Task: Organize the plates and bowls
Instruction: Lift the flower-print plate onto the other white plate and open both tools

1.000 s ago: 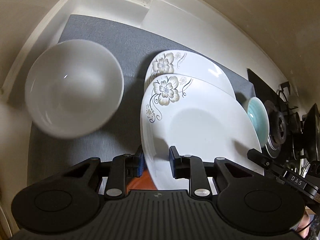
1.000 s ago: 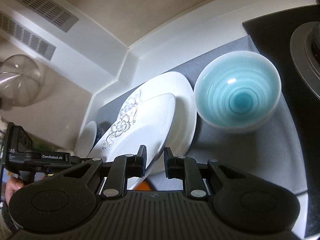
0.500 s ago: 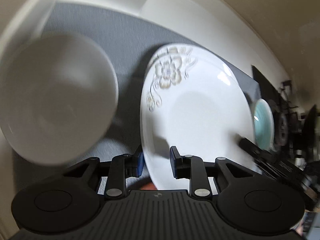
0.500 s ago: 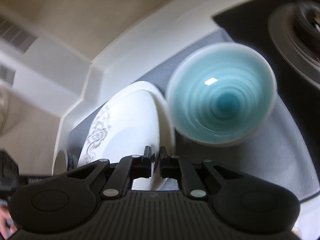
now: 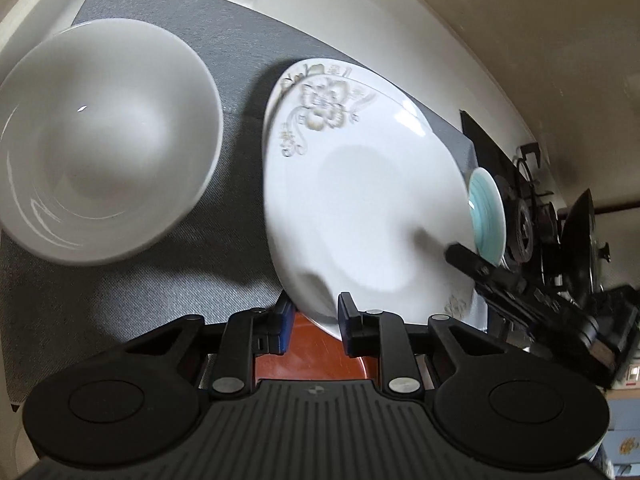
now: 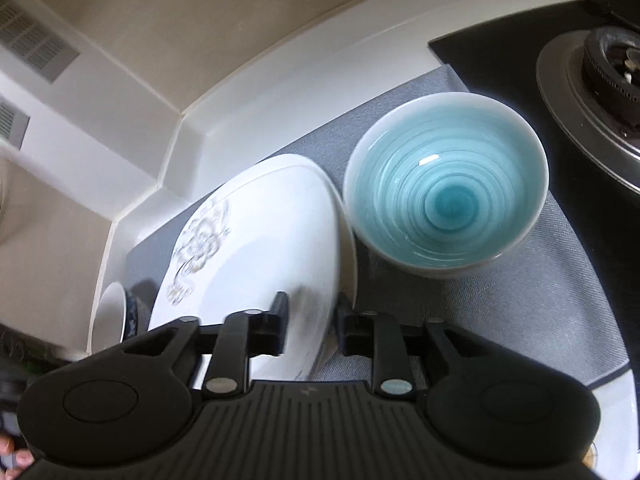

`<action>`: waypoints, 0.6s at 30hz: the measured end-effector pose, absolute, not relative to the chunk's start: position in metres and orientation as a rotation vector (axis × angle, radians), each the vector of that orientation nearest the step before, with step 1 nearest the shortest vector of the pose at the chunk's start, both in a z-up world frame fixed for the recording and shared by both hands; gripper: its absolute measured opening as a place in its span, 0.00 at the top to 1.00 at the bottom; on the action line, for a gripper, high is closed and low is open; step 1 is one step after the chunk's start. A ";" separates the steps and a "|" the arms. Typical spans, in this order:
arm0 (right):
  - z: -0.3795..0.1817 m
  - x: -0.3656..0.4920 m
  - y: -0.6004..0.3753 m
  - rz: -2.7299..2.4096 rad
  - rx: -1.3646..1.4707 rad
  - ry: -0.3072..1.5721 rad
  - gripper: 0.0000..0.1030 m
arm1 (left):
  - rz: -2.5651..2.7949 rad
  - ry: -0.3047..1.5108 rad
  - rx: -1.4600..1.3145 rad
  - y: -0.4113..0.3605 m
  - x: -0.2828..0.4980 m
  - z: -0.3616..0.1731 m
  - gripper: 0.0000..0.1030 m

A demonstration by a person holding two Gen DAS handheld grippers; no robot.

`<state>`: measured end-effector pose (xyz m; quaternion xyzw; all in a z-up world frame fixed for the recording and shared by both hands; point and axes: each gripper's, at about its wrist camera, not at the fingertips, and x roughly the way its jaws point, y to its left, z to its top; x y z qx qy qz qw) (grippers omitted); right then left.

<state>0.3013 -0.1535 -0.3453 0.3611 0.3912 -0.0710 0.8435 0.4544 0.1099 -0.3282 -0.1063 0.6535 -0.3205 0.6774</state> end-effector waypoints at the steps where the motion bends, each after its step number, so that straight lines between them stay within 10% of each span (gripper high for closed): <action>1: -0.344 0.299 -0.152 -0.154 0.758 0.831 0.61 | -0.715 1.474 -0.250 0.110 0.456 -0.330 0.78; 14: -0.347 0.262 -0.135 -0.171 0.848 0.831 0.62 | -0.729 1.480 -0.284 0.109 0.455 -0.331 0.79; 18: -0.352 0.260 -0.131 -0.187 0.842 0.843 0.86 | -0.741 1.473 -0.281 0.106 0.452 -0.330 0.80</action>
